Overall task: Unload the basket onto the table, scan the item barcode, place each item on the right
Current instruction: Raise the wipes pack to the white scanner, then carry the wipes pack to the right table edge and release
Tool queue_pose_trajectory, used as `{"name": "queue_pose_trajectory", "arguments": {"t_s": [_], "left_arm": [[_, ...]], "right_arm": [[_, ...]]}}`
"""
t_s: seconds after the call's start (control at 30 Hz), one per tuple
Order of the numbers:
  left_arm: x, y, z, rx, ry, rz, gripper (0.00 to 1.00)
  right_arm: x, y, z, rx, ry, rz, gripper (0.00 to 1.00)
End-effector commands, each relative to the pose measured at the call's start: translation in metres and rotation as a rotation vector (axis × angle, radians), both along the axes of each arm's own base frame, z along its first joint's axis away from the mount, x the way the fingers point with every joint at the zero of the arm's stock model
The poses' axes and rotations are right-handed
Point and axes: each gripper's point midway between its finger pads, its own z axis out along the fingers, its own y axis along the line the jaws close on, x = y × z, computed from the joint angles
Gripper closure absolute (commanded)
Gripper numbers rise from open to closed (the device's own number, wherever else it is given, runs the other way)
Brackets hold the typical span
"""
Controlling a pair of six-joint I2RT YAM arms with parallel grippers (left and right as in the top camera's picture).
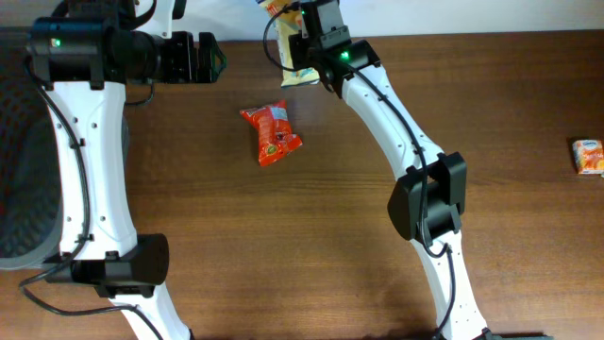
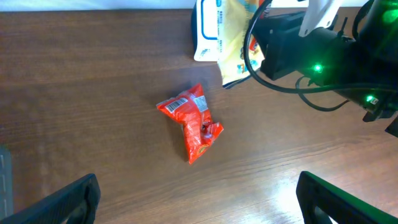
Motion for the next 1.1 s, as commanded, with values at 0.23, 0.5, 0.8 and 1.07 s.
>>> {"name": "queue_pose_trajectory", "arguments": {"t_s": [0.23, 0.5, 0.8, 1.07], "left_arm": [[-0.002, 0.001, 0.007, 0.007, -0.025, -0.014, 0.01], [-0.002, 0.001, 0.007, 0.007, -0.025, -0.014, 0.01], [-0.002, 0.001, 0.007, 0.007, -0.025, -0.014, 0.01], [-0.002, 0.001, 0.007, 0.007, -0.025, -0.014, 0.01]], "right_arm": [[-0.021, -0.205, 0.124, -0.148, -0.098, -0.467, 0.96], [-0.093, -0.438, 0.065, -0.209, 0.228, -0.869, 0.96], [-0.150, -0.566, -0.013, -0.014, 0.419, -1.021, 0.96], [-0.182, -0.588, -0.063, 0.037, 0.575, -1.060, 0.16]]}}
